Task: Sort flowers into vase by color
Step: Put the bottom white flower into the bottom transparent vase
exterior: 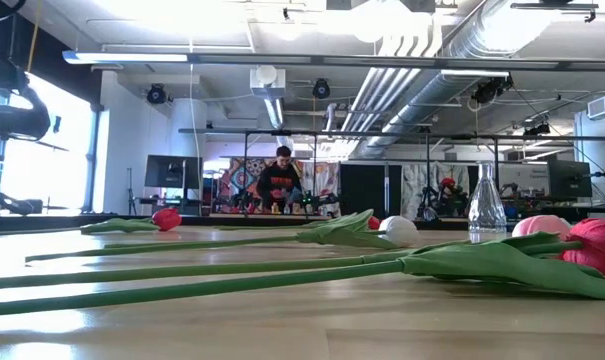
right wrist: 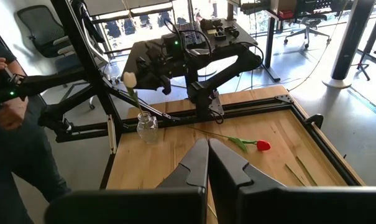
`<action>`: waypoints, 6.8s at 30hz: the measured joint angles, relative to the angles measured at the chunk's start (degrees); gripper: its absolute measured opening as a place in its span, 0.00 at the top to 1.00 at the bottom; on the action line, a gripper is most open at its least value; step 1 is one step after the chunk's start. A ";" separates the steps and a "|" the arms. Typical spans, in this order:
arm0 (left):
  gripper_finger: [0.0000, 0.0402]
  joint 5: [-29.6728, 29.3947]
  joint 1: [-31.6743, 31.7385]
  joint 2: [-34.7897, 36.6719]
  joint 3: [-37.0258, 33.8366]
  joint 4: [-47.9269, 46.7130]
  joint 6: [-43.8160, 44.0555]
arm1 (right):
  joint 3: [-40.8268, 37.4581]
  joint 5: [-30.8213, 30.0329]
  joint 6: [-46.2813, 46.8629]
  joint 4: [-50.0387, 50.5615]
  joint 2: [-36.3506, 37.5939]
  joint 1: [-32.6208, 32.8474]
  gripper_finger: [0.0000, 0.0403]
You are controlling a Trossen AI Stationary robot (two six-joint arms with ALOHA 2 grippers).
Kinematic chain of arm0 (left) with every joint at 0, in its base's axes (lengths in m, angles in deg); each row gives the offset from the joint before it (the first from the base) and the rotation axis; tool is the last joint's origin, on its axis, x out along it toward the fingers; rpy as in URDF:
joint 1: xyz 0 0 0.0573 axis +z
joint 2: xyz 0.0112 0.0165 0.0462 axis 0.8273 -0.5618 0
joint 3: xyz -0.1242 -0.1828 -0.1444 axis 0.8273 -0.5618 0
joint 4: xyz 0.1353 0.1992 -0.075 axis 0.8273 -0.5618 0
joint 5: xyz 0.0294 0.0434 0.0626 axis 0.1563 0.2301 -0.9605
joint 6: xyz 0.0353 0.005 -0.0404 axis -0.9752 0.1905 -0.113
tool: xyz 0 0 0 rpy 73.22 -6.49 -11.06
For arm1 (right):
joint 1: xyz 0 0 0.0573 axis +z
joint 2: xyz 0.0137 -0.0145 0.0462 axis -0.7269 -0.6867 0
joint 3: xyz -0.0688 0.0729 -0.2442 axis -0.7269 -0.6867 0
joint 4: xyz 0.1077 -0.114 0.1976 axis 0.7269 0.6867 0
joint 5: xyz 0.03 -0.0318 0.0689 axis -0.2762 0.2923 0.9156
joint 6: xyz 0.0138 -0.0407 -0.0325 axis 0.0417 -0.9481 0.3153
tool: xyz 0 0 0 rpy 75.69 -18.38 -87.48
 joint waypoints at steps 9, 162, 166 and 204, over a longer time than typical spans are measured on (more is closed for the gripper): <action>0.68 -2.61 0.00 -0.04 6.75 -9.86 -0.39 | 0.00 0.02 0.00 0.01 0.02 -0.02 1.00; 0.68 12.94 61.27 -91.82 43.17 -8.91 -0.90 | 0.00 -13.92 62.34 29.26 -17.02 12.17 0.69; 0.68 12.90 61.27 -92.26 43.17 -8.27 -0.90 | 0.00 -14.57 69.82 33.90 -18.39 13.35 0.63; 0.99 13.62 61.27 -93.43 43.06 -5.78 -1.36 | -0.02 -22.35 91.79 36.19 -27.89 20.85 1.00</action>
